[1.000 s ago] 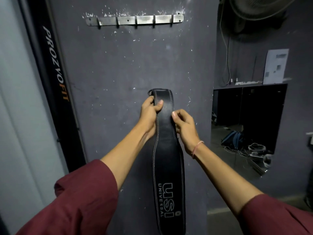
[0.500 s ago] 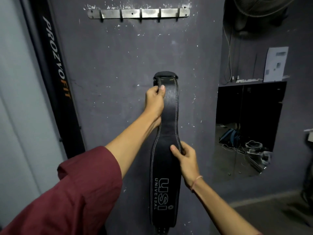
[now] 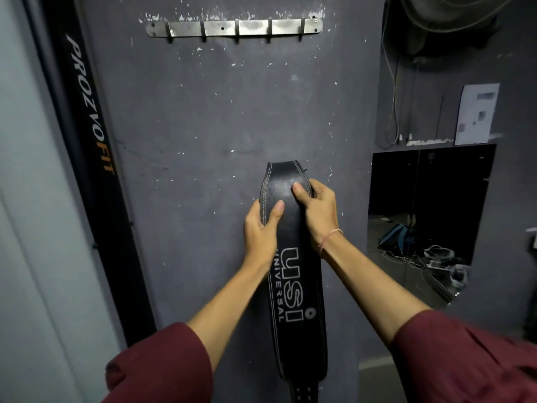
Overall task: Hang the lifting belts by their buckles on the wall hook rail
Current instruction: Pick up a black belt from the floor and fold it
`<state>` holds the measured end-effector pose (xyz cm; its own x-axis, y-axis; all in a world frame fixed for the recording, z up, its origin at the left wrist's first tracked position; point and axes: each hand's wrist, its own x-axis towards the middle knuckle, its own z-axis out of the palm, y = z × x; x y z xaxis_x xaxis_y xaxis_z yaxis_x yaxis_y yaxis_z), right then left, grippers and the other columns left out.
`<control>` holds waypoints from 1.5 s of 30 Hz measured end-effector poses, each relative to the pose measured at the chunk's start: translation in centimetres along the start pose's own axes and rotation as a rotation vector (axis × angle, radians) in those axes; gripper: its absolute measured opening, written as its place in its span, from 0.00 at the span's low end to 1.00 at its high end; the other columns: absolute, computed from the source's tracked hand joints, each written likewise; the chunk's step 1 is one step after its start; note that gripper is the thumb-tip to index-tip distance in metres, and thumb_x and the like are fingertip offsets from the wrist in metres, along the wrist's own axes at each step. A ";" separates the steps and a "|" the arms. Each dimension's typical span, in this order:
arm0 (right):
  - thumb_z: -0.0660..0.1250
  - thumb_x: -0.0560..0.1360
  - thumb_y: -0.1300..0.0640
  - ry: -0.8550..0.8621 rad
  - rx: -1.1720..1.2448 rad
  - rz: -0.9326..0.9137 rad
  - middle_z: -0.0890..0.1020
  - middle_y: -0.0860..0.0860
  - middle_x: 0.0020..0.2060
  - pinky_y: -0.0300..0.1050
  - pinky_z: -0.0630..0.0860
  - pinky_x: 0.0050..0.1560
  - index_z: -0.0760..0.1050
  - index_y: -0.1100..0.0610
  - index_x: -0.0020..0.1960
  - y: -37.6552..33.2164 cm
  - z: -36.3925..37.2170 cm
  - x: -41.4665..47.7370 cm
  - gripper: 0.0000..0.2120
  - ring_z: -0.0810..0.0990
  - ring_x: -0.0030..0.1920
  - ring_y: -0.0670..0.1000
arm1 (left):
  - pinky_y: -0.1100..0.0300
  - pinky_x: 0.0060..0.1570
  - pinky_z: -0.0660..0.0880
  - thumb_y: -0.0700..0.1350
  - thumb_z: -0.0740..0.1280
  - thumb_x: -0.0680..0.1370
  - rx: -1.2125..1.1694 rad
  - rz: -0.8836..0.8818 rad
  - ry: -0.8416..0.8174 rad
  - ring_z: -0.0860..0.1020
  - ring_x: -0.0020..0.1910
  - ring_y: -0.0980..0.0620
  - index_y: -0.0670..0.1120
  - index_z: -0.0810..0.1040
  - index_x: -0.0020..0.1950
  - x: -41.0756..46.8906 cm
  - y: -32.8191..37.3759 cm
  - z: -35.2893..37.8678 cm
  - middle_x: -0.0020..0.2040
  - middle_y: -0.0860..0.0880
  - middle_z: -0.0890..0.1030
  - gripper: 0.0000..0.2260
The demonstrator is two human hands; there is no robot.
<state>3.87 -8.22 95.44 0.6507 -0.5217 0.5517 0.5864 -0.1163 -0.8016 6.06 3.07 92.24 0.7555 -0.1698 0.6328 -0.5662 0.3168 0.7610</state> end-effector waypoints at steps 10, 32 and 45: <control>0.67 0.78 0.66 -0.089 0.009 0.178 0.87 0.54 0.49 0.46 0.80 0.51 0.79 0.62 0.55 8.7 -5.5 -11.0 0.07 0.84 0.51 0.53 | 0.62 0.50 0.77 0.44 0.68 0.80 0.058 0.048 0.089 0.81 0.46 0.57 0.39 0.80 0.53 2.4 0.3 1.3 0.47 0.46 0.84 0.08; 0.68 0.74 0.71 0.022 0.135 0.012 0.85 0.57 0.45 0.54 0.82 0.52 0.80 0.60 0.51 -0.8 -1.4 -5.2 0.09 0.84 0.46 0.54 | 0.62 0.39 0.68 0.47 0.54 0.85 0.433 0.185 0.084 0.74 0.40 0.51 0.43 0.67 0.50 -1.8 0.4 0.4 0.43 0.45 0.76 0.09; 0.66 0.75 0.72 -0.005 0.194 0.030 0.83 0.56 0.41 0.51 0.83 0.44 0.78 0.64 0.51 -4.5 -1.9 -2.9 0.08 0.83 0.39 0.54 | 0.49 0.65 0.71 0.67 0.55 0.77 0.403 -0.224 -0.104 0.73 0.65 0.42 0.38 0.63 0.71 -14.3 -6.8 -0.7 0.64 0.36 0.74 0.36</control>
<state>-1.53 -7.80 97.02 0.6717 -0.5180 0.5297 0.6482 0.0648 -0.7587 -0.67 3.97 77.91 0.8482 -0.2915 0.4423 -0.4917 -0.1225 0.8621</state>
